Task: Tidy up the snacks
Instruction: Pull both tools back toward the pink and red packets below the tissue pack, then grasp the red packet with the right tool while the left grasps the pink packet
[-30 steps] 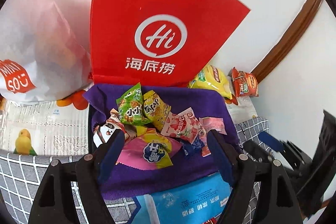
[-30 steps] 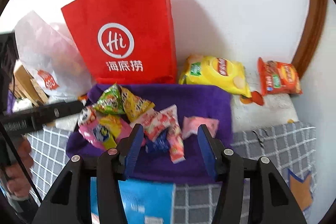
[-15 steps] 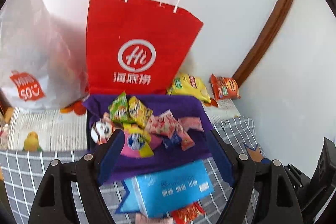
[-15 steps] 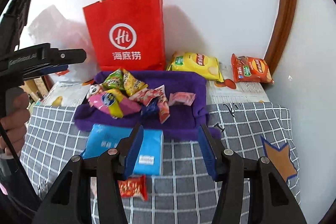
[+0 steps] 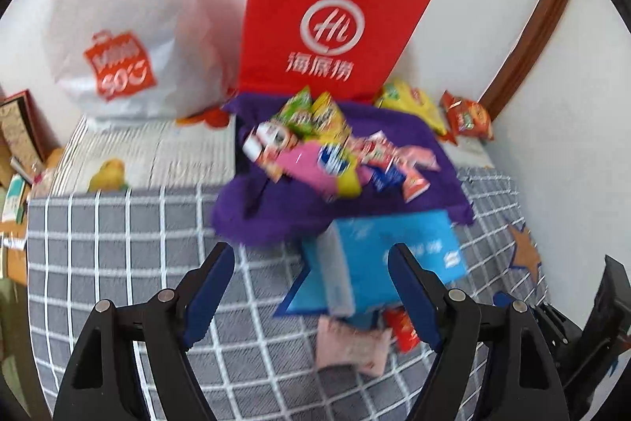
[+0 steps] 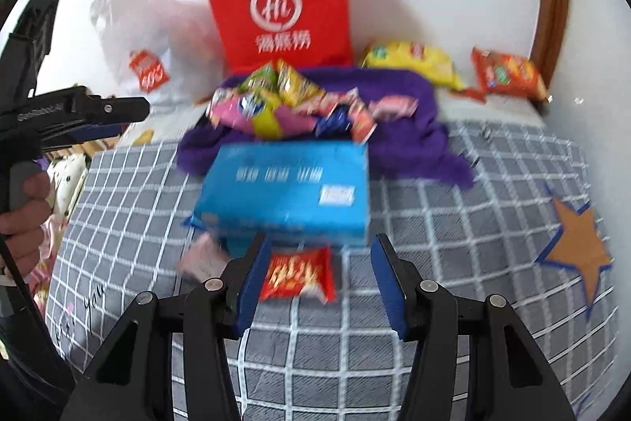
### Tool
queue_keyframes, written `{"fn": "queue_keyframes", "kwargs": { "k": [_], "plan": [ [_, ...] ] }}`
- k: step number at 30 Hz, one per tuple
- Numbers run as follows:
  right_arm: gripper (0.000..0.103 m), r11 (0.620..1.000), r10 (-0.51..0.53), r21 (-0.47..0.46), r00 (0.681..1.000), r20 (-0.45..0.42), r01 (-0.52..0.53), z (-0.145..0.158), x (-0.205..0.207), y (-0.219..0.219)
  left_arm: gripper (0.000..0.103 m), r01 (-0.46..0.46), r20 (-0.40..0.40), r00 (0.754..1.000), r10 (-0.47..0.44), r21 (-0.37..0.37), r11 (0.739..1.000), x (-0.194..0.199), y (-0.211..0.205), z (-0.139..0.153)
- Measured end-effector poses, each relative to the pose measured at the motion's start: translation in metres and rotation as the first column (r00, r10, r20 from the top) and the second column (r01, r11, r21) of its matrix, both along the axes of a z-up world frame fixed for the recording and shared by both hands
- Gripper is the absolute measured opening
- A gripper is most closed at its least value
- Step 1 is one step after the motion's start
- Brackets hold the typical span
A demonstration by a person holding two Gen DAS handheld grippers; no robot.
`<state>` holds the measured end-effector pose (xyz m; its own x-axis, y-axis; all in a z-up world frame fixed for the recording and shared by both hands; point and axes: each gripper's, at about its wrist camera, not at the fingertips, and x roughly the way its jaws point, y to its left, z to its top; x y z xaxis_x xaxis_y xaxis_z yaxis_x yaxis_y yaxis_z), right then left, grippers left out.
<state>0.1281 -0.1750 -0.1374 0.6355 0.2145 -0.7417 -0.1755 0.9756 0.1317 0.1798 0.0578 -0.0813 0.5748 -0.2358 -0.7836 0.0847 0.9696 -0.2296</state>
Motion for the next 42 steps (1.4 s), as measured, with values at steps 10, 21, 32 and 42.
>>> {"fn": "queue_keyframes", "kwargs": {
  "k": [10, 21, 32, 42],
  "plan": [
    [0.055, 0.998, 0.018, 0.054, 0.999, -0.036, -0.016, -0.05, 0.009, 0.008, 0.079, 0.003, -0.067, 0.998, -0.004, -0.015, 1.0, -0.024, -0.006, -0.047],
    [0.055, 0.998, 0.059, 0.023, 0.995, -0.081, -0.057, -0.081, 0.029, 0.029, 0.079, 0.035, -0.094, 0.995, -0.036, -0.005, 0.999, -0.027, -0.01, -0.066],
    [0.039, 0.997, 0.072, -0.02, 0.997, -0.017, -0.072, -0.074, 0.014, 0.016, 0.078, 0.12, -0.136, 0.984, -0.118, 0.002, 0.993, -0.027, -0.034, -0.093],
    [0.037, 0.998, -0.053, 0.024, 0.999, -0.003, 0.053, -0.075, -0.001, -0.047, 0.078, 0.185, -0.114, 0.978, -0.175, 0.084, 0.979, -0.031, -0.069, -0.112]
  ]
}}
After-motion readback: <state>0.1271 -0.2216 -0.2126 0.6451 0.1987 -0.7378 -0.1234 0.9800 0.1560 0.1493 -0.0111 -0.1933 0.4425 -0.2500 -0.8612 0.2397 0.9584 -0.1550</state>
